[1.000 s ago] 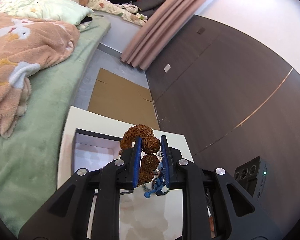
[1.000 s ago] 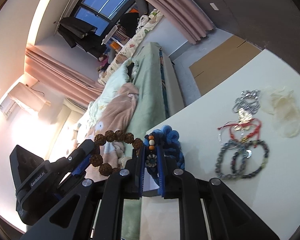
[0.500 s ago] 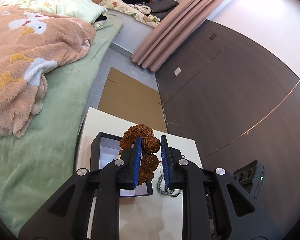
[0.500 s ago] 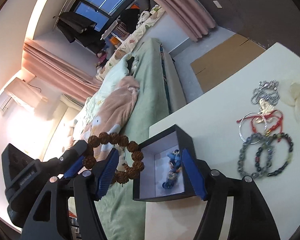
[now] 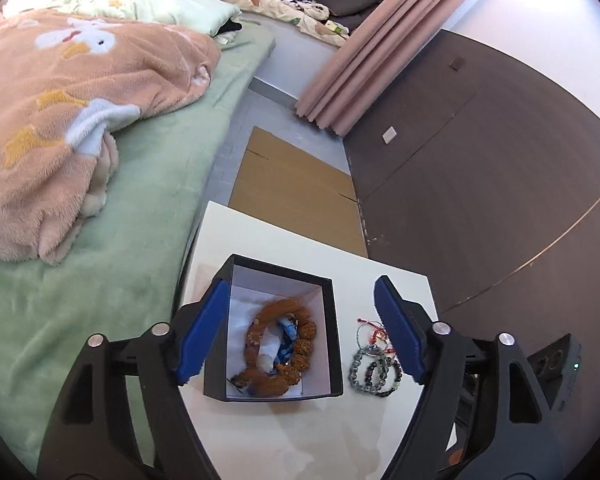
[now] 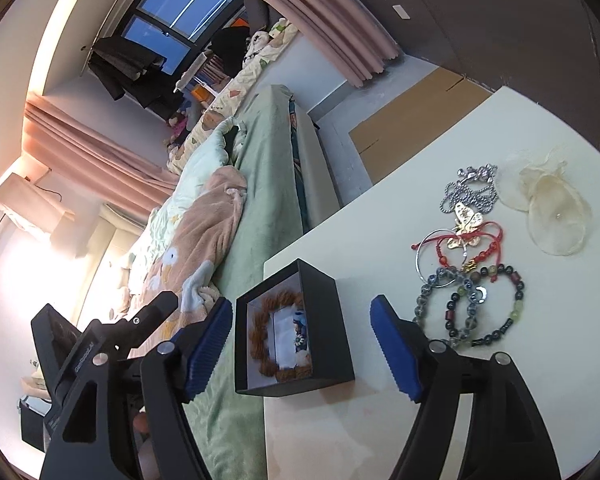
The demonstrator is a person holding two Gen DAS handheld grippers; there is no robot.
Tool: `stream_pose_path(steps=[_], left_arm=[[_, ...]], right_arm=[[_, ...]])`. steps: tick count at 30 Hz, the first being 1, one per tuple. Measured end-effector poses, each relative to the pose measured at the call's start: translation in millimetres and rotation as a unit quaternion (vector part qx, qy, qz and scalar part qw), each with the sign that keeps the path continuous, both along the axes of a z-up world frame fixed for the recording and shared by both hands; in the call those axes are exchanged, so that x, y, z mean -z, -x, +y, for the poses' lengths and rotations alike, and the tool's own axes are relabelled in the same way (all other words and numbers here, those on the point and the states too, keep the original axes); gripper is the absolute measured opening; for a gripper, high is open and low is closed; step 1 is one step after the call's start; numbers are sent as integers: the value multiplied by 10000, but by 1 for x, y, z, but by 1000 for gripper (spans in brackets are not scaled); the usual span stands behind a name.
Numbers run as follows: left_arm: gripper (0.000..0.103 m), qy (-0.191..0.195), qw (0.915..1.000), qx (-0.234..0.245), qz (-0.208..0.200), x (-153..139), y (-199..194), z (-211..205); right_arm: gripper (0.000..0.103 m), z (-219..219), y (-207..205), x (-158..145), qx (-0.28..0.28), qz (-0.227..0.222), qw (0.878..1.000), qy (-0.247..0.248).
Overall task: Organize jewelry
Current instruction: 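Carry both bracelets into the black box and open both tools to release them, then move both open tools back over the remaining jewelry pile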
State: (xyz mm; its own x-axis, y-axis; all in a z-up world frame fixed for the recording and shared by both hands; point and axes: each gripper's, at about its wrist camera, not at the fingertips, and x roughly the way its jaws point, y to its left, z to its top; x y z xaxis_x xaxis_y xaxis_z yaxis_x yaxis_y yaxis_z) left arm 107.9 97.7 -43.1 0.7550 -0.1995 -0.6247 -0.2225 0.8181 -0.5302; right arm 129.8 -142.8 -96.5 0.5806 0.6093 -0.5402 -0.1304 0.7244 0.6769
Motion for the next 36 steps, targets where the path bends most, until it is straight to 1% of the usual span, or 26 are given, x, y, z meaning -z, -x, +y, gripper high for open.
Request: stream_pose_path(steps=[1,5,8,10,13,17,22,28,30,32,33,34,35,36], left_arm=[[85,-32,10000,-3,-7,-1,0,-1],[86,-197,9998,29,49,-1,1,-5],[86,-191,9998,85,79,0,1,-9],[90,-281,9995,97,67,-1,3,-14],[93,-450,9988,170,25,-4,5,-23],[94,-586,9975,391,56,-4,2,-40],[94,-998,9932,602,54,-5,-1,-70],[94,-983,9890,1104,93,5,-5,-107],[94,-1077,9865,1232,92,8,-6,-123],[93,-1125,9843,1360,79,11,-7,-136],[93,-1142,9829,1443,79,13,-8,-143],[91,-1172,9816,1507,91,16,-9,-150],[89,-1193,9805,1560,108,17,-10,-154],[84,-1208,9792,1625,137,20,-12,-160]], right_arm=[[72,-3,2,-1,10,-15,10000,31],[78,-18,6,-6,111,-46,9997,234],[86,-33,10,-10,216,-46,9990,384],[92,-45,14,-13,329,-22,9976,609],[96,-61,17,-13,427,50,9954,856],[95,-81,20,-11,515,156,9925,1102],[96,-105,19,-5,662,343,9906,1146],[95,-128,20,-2,805,467,9903,1035],[95,-133,20,-3,892,473,9885,1123],[92,-139,20,-2,945,541,9872,1164],[88,-142,19,-1,961,600,9872,1124],[83,-145,18,1,978,670,9871,1076],[80,-149,16,4,1002,768,9866,1038],[75,-152,15,6,1020,826,9860,1030]])
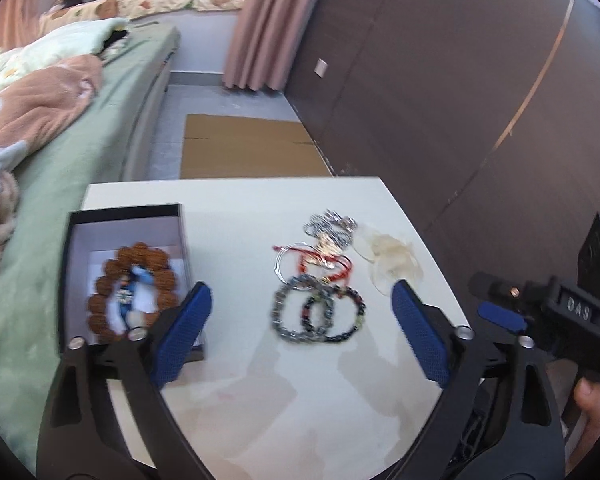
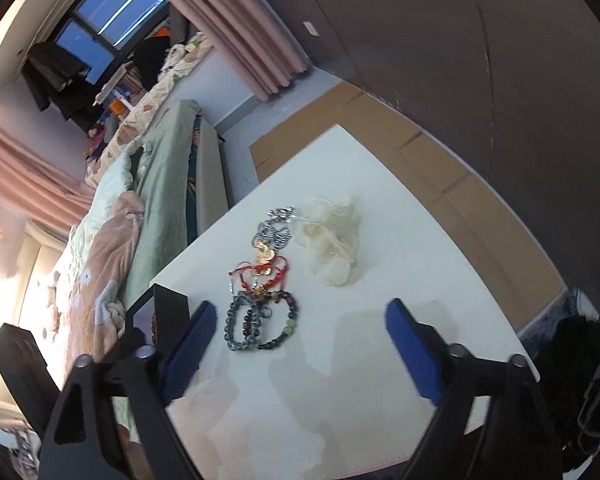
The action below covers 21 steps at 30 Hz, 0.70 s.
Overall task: Organize jewelry
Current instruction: 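Move both open tools back over the remaining jewelry pile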
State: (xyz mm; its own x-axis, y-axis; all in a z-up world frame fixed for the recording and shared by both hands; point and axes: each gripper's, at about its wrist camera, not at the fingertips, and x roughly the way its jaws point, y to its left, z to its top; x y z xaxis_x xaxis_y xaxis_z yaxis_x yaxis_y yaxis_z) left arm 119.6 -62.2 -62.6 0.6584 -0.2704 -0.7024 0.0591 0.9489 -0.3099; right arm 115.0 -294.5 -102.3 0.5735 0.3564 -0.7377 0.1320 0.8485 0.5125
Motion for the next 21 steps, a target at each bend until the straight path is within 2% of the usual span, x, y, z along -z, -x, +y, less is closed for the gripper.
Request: stream_pose_path(steps=[3,10,13,18,21], left_arm=[[73,-3,9997,182,172,10,-7,-16],[47,-232,9973,348,596,39,-27,-40],[40,-266,9962,405,719,49,-33,-46],[35,-347,9944,497,860,62,-43,-58],[27,-379,9926,553,1012,71,-48,-61]], right_arm=[[65,-7,-3,4,79,115,9999,-27],[59,-19,-18,12,178,214,9996,42],[59,-23,-26,17,208,295,9993,46],[59,-22,-33,17,157,305,9994,44],[59,-21,-36,17,112,306,9995,54]])
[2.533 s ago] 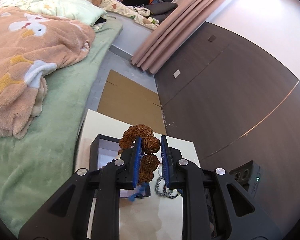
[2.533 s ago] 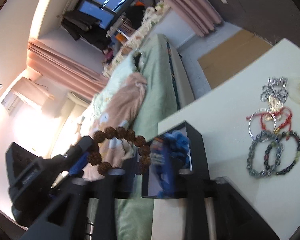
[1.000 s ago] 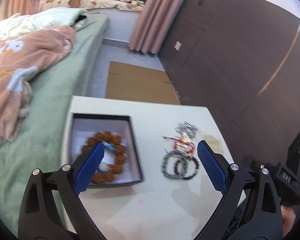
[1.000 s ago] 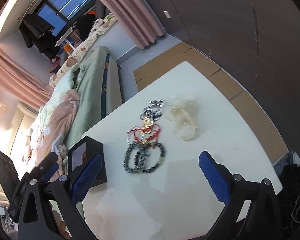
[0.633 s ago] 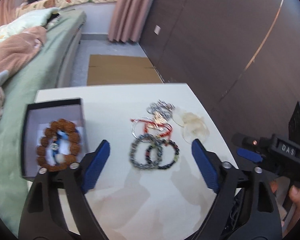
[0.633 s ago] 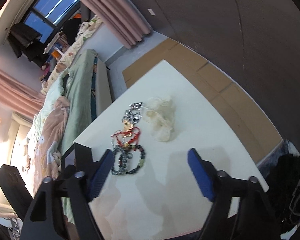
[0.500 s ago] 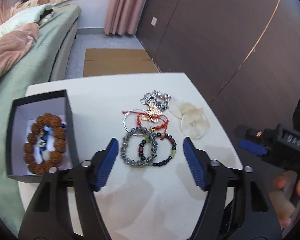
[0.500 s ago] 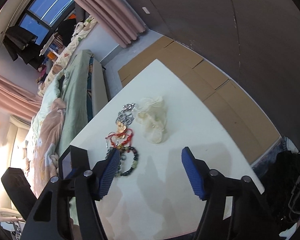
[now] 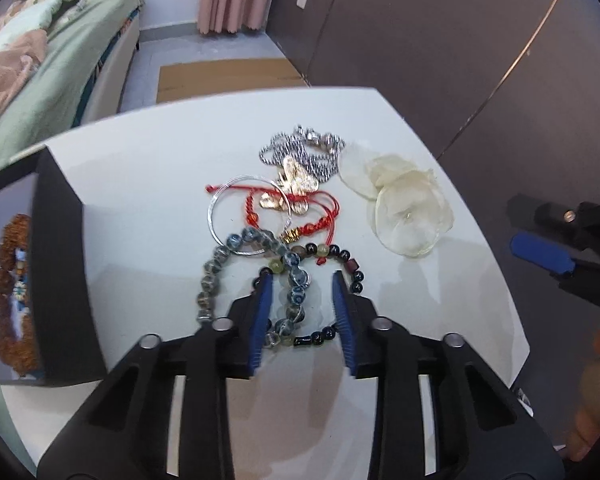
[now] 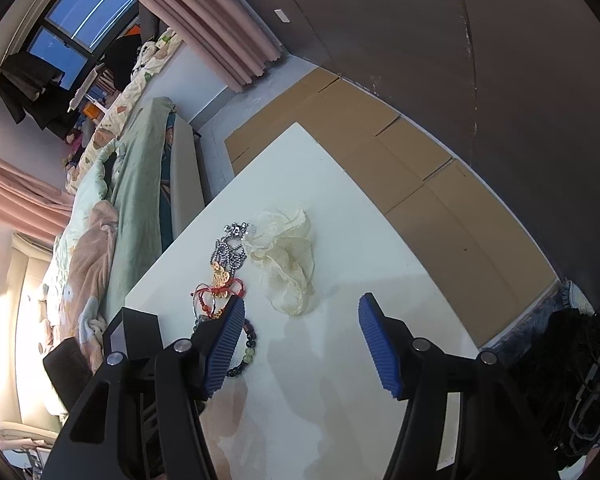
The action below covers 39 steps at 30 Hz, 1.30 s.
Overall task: Organize jewelry
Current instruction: 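Move both open tools back over the remaining jewelry pile, then grasp the grey beaded bracelet with the left tool while the right tool grasps the white lace pouch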
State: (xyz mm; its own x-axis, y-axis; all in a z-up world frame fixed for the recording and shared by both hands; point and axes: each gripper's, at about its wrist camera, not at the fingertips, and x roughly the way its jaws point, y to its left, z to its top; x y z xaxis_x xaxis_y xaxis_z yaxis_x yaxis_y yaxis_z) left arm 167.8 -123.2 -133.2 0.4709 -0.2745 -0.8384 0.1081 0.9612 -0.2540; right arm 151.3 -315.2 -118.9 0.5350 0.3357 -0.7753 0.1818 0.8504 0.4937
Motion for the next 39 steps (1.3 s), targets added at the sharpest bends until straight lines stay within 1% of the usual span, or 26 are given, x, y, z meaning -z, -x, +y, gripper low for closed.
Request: stream_pose_path(steps=[2,3,4,5,6,9,14,17,21,27,30,33,35,36,37,38,39], left_arm=[[24,-118,9999,9,-19,2,-1,-3],[21,-220,9997,17,-46,2,-1,-5],[15,-270,9996,-4,-55,2,-2,-5],[13,-299,9995,-39,-56,2,-3,-4],[11,-215,9998,-31,-26,2,-4,-3],[10,-54,10000,-66,37,-1,-6,4],[10,268,9995,-140,-102,-17,-6,20],[10,606,9979,-229,-59,-22,-8,35],[10,891,9954,-351,-75,-26,-11,50],[10,1057,9931,-467,-220,-34,-13,67],[10,1026,9924,-577,-354,-40,-14,75],[10,1023,9911,-687,-502,-45,-14,83],[10,1022,9903,-759,-563,-47,-15,87],[10,1043,9896,-797,-581,-48,-15,90],[10,1071,9887,-851,-610,-50,-15,94],[10,1085,9880,-892,-637,-51,-14,97],[10,1092,9874,-931,-667,-52,-14,98]], right_arm=[[60,1,-2,0,-20,1,10000,15],[59,1,-3,0,-24,4,10000,24],[59,2,-4,1,-26,8,10000,33],[59,3,-6,2,-35,19,10000,45],[59,3,-7,3,-47,30,10000,54],[59,9,-12,8,-120,94,9998,87],[57,18,-20,13,-204,123,9996,148],[57,21,-25,16,-205,153,9995,176],[57,24,-34,21,-167,193,9995,184],[58,36,-49,26,-152,135,9988,455],[58,41,-53,28,-90,96,9976,682],[58,53,-57,27,-193,9,9953,949],[58,58,-58,30,-240,38,9947,997],[53,59,-58,32,-259,70,9947,991],[38,61,-59,34,-298,116,9948,965],[27,63,-59,36,-349,188,9949,930],[8,64,-58,38,-383,212,9949,903]])
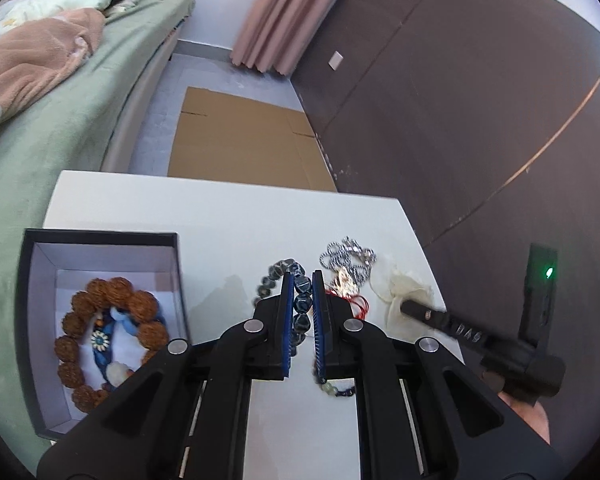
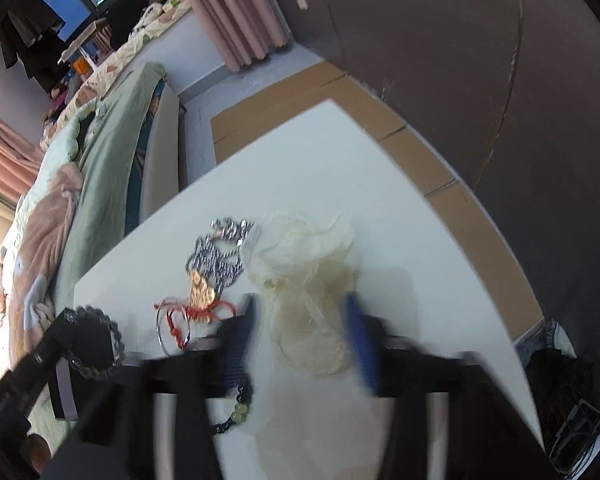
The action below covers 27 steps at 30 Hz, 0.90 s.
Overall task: Organize jewelry
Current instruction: 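Grasp the grey beaded bracelet with the left tool while the right tool grasps the white lace pouch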
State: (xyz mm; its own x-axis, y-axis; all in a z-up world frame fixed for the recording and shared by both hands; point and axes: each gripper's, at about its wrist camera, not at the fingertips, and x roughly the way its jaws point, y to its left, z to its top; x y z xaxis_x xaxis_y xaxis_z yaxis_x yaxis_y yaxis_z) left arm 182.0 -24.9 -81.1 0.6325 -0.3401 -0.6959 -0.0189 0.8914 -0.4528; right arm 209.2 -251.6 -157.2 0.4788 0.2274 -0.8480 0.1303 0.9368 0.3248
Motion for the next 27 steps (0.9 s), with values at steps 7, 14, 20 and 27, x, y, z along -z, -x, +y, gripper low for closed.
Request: stream_pose_path(steps=[7,14,20,27], left_arm=[[10,11,9998,-148,-126,-8,8,8],[10,13,9995,-176,-250,-18,23,14],[10,72,9987,-263,-435,-28,37,25],[10,174,9973,-433,-560,-40,51,48]], right_arm=[[1,8,16,-19,-249,-364,9988,-228],[1,13,33,-41,-463,-760,9947,-512],[1,17,47,-55,-728,-1059,9864,-1028],[1,34,62,-73,-1009,-1335,9750,-1462]])
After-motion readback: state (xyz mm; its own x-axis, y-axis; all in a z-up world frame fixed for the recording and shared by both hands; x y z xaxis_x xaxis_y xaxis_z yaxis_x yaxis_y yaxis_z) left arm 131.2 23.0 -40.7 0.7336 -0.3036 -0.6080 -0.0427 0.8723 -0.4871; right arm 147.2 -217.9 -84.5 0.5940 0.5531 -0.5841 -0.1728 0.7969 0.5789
